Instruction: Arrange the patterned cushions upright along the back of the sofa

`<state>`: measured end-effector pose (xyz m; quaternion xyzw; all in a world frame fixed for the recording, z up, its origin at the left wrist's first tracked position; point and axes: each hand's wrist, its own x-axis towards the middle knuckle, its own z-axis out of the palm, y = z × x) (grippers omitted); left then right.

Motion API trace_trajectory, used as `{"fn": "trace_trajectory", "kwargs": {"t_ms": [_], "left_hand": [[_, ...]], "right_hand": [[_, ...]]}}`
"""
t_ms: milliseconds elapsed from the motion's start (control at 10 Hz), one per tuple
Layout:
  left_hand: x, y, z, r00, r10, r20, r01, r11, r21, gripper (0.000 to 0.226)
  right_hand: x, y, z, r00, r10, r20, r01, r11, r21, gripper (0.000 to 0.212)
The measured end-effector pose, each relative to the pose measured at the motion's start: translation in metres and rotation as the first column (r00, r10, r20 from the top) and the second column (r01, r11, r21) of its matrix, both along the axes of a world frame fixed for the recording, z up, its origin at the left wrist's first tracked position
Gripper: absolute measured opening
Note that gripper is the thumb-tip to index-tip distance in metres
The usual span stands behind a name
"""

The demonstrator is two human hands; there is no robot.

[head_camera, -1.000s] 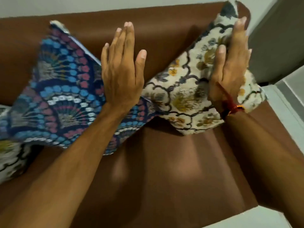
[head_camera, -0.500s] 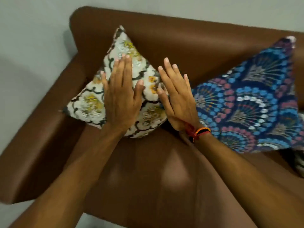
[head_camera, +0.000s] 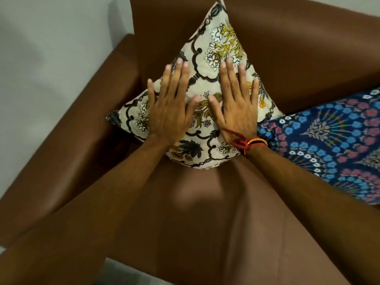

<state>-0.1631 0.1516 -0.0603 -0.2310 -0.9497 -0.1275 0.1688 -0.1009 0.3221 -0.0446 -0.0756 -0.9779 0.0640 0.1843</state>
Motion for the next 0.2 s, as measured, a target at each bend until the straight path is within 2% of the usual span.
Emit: {"fn": "trace_trajectory", "kwargs": {"t_ms": [100, 200], "left_hand": [[-0.013, -0.003, 0.004, 0.994, 0.064, 0.084, -0.070, 0.995, 0.076, 0.076], [-0.020, -0.005, 0.015, 0.978, 0.117, 0.174, -0.141, 0.981, 0.136, 0.074]], "right_hand": [[-0.011, 0.007, 0.005, 0.992, -0.122, 0.018, 0.123, 0.975, -0.184, 0.080], [-0.007, 0.021, 0.016, 0.979, -0.184, 0.089, 0.202, 0.932, -0.301, 0.077]]}}
